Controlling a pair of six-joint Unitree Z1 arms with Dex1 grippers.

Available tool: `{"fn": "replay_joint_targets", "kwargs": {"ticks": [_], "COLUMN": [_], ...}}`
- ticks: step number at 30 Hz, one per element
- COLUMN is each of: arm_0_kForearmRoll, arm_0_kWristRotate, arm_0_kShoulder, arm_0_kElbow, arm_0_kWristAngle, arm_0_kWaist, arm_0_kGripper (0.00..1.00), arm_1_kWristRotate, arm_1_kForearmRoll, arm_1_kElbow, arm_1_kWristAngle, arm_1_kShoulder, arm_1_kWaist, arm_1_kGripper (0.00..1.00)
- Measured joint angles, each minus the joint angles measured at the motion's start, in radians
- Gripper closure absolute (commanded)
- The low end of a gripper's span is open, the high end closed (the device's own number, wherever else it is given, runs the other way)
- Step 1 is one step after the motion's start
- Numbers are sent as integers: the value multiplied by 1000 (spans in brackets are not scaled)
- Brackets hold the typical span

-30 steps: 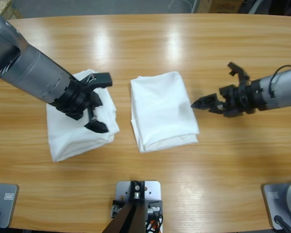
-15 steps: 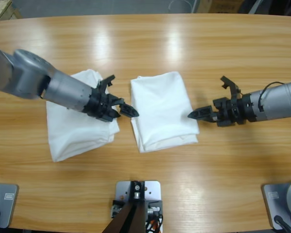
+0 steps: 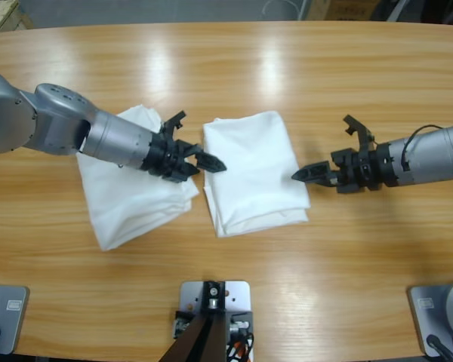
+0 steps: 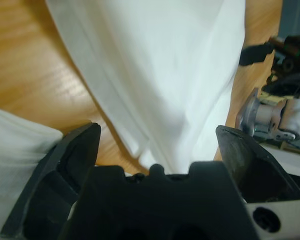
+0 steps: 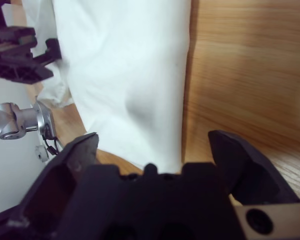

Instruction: Fold clothes

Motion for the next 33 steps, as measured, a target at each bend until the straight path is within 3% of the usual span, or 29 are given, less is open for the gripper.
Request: {"fn": "replay_joint_targets", "kwargs": {"ticks": [10,13,20,27,33], "arm_0_kForearmRoll": [19,24,179,192,171], "arm_0_kWristRotate": [72,98,148,-2,-85], "arm_0_kShoulder": [-128,-131,-131,-79,-12], "arm_0_kElbow": [194,159,-116,-84,-102], "arm_0_kWristAngle": [-45,-46,-44,80,92], "arm_0_kWaist": [-1,-2,-53,-72,-73], "arm_0_kGripper": [64,64,64,66,97], "arm_1_kWristRotate": [-1,-1,-2,-4,-9], "arm_1_kForearmRoll": [-4,-4,-6,-9,-9], "arm_1_kElbow": [0,1,19,24,25], "arm_1_kWristAngle": [0,0,0,0,0], "arm_1_kShoulder": [0,0,0,0,0], "arm_1_kWaist": [-11,-12,-12,-12,-12], "arm_1_kGripper": [96,96,96,96,96]}}
